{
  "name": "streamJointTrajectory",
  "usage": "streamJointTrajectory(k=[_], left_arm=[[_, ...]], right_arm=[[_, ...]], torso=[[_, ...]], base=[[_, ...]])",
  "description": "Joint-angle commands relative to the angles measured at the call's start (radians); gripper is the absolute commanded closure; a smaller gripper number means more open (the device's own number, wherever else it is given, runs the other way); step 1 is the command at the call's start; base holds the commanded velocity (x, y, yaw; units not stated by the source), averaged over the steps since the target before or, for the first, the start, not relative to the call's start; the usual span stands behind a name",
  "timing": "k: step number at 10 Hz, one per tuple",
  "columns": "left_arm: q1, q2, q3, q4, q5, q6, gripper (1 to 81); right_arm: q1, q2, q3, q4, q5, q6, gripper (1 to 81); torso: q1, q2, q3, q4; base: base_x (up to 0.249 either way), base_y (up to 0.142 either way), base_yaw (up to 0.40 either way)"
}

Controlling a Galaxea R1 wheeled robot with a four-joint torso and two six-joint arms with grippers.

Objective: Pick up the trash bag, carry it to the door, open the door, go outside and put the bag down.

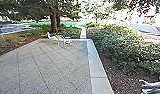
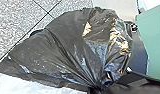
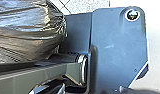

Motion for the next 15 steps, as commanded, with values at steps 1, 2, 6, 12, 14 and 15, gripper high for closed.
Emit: streamJointTrajectory(k=[1,2,6,12,14,15], left_arm=[[-0.061,-0.01,0.003,-0.006,0.046,-0.01,81.1],[-0.074,-0.018,0.003,-0.009,0.046,-0.015,81.1],[-0.174,-0.068,0.009,-0.18,0.047,-0.018,81.1],[-0.394,-0.18,0.05,-0.306,0.099,-0.019,81.1],[-0.447,-0.209,0.073,-0.328,0.125,-0.019,81.1],[-0.473,-0.216,0.073,-0.337,0.147,-0.019,81.1]], right_arm=[[0.038,0.008,0.01,-0.008,-0.074,-0.004,1.0],[0.035,0.009,0.01,-0.008,-0.074,-0.004,1.0],[0.037,0.011,0.013,-0.009,-0.074,-0.006,1.0],[0.037,0.006,0.007,-0.008,-0.077,-0.006,1.0],[0.037,0.005,0.007,-0.008,-0.077,-0.006,1.0],[0.037,0.005,0.007,-0.008,-0.077,-0.006,1.0]], torso=[[0.0,0.0,0.0,0.095],[0.0,0.0,0.0,0.132],[0.0,0.0,-0.068,0.144],[0.0,0.0,-0.062,0.147],[0.0,0.0,-0.141,0.147],[0.0,0.0,-0.16,0.147]], base=[[0.0,0.0,0.0],[0.0,0.0,0.0],[0.0,0.0,0.0],[0.0,0.0,0.0],[0.0,0.0,0.0],[0.0,0.0,0.0]])
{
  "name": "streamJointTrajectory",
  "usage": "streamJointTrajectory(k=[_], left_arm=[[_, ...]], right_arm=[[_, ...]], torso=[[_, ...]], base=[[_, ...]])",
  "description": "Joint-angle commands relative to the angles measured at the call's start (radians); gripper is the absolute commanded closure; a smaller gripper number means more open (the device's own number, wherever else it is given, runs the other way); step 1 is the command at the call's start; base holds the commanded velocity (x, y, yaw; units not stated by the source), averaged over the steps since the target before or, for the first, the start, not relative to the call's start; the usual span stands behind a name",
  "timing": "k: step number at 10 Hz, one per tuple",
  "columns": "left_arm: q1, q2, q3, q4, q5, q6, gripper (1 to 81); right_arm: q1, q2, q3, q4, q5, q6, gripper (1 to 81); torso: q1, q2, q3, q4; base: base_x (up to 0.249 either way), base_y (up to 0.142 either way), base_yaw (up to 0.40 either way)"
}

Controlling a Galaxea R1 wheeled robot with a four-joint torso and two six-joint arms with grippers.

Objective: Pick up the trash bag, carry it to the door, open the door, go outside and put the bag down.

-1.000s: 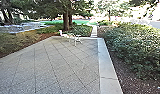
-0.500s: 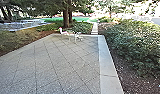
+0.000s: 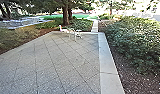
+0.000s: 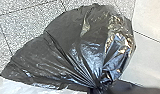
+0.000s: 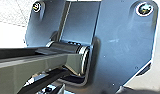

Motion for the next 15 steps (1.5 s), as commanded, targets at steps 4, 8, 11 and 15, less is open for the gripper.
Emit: streamJointTrajectory(k=[4,8,11,15], left_arm=[[-0.19,-0.055,0.001,-0.068,0.149,0.0,81.1],[-0.228,-0.081,0.004,-0.094,0.176,0.0,81.1],[-0.233,-0.092,0.006,-0.095,0.195,0.001,81.1],[-0.175,-0.067,0.001,-0.083,0.19,0.005,1.0]], right_arm=[[0.021,0.014,0.009,-0.01,-0.084,-0.013,1.0],[0.021,0.013,0.009,-0.009,-0.082,-0.013,1.0],[0.021,0.013,0.009,-0.007,-0.082,-0.012,1.0],[0.021,0.013,0.009,-0.004,-0.081,-0.01,1.0]], torso=[[0.001,0.001,-0.147,0.0],[0.001,0.001,-0.156,0.0],[0.002,0.002,-0.156,0.0],[0.002,0.002,-0.156,0.0]], base=[[0.0,0.0,0.0],[0.0,0.0,0.0],[0.0,0.0,0.0],[0.0,0.0,0.0]])
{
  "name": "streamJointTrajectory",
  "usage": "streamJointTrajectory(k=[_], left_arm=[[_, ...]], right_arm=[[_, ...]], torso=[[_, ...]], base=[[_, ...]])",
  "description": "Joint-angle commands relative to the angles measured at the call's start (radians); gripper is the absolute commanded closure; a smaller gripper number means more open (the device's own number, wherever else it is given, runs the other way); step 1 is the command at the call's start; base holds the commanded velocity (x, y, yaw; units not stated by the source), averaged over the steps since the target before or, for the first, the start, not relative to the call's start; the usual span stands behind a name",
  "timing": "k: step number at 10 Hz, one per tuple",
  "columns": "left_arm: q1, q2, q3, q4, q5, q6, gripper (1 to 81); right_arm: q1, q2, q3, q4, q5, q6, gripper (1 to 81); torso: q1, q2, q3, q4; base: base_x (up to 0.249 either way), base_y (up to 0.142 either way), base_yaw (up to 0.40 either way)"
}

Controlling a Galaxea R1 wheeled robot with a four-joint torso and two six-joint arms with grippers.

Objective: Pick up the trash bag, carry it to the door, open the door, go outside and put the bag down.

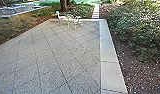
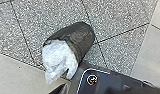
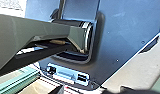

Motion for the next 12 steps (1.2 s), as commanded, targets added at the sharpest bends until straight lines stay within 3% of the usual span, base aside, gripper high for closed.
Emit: streamJointTrajectory(k=[1,2,4,5,7,9,10,11,12], left_arm=[[-0.004,0.01,-0.012,0.009,0.053,0.013,1.0],[0.04,0.03,-0.012,0.028,0.051,0.033,1.0],[0.15,0.084,-0.016,0.127,0.031,0.059,1.0],[0.215,0.116,-0.021,0.191,-0.001,0.057,1.0],[0.31,0.151,-0.029,0.29,-0.052,0.059,1.0],[0.358,0.165,-0.03,0.327,-0.055,0.057,1.0],[0.375,0.17,-0.033,0.327,-0.055,0.057,1.0],[0.395,0.179,-0.044,0.327,-0.055,0.057,1.0],[0.417,0.194,-0.068,0.327,-0.056,0.057,1.0]], right_arm=[[0.005,0.015,0.01,-0.002,-0.083,0.0,1.0],[0.005,0.015,0.01,-0.002,-0.083,0.0,1.0],[0.006,0.014,0.01,0.002,-0.083,0.001,1.0],[0.006,0.014,0.01,0.004,-0.083,0.004,1.0],[0.008,0.014,0.01,0.004,-0.081,0.007,1.0],[0.009,0.015,0.01,0.004,-0.081,0.009,1.0],[0.011,0.014,0.01,0.004,-0.081,0.009,1.0],[0.011,0.014,0.01,0.002,-0.081,0.009,1.0],[0.011,0.014,0.01,0.004,-0.081,0.009,1.0]], torso=[[0.0,0.0,0.0,0.0],[0.0,0.0,0.097,0.0],[0.0,0.0,0.117,-0.045],[0.0,0.0,0.138,-0.075],[0.0,0.0,0.192,-0.12],[0.0,0.0,0.254,-0.173],[-0.001,0.0,0.205,-0.127],[-0.002,-0.001,0.226,-0.149],[-0.002,-0.002,0.232,-0.16]], base=[[0.0,0.0,0.0],[0.0,0.0,0.0],[0.0,0.0,0.0],[0.0,0.0,0.0],[0.0,0.0,0.0],[0.0,0.0,0.0],[0.0,0.0,0.0],[0.0,0.0,0.0],[0.0,0.0,0.0]])
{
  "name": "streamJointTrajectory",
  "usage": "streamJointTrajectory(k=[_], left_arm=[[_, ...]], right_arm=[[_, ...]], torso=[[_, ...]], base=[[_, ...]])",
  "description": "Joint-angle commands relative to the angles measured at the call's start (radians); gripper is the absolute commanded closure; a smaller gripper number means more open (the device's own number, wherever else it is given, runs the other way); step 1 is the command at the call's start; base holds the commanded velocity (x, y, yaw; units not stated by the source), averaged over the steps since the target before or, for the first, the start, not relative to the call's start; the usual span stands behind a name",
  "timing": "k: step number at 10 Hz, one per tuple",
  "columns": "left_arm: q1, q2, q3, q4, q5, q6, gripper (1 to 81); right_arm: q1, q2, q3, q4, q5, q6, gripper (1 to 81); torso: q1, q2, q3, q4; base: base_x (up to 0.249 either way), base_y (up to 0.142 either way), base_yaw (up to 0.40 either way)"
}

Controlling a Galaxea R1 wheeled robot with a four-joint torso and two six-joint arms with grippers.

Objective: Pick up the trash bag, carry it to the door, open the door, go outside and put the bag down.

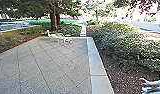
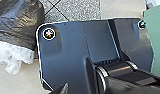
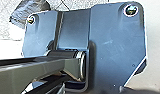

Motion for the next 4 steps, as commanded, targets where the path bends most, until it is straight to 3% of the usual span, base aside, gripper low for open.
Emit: streamJointTrajectory(k=[1,4], left_arm=[[0.0,0.035,-0.061,0.019,0.026,0.005,1.0],[0.021,0.063,-0.112,0.018,0.011,0.004,1.0]], right_arm=[[0.039,0.007,0.008,0.004,-0.072,0.003,1.0],[0.034,0.01,0.013,0.001,-0.074,-0.005,1.0]], torso=[[0.001,0.0,0.0,0.0],[0.001,0.0,-0.002,0.0]], base=[[0.0,0.0,0.0],[0.0,0.0,0.0]])
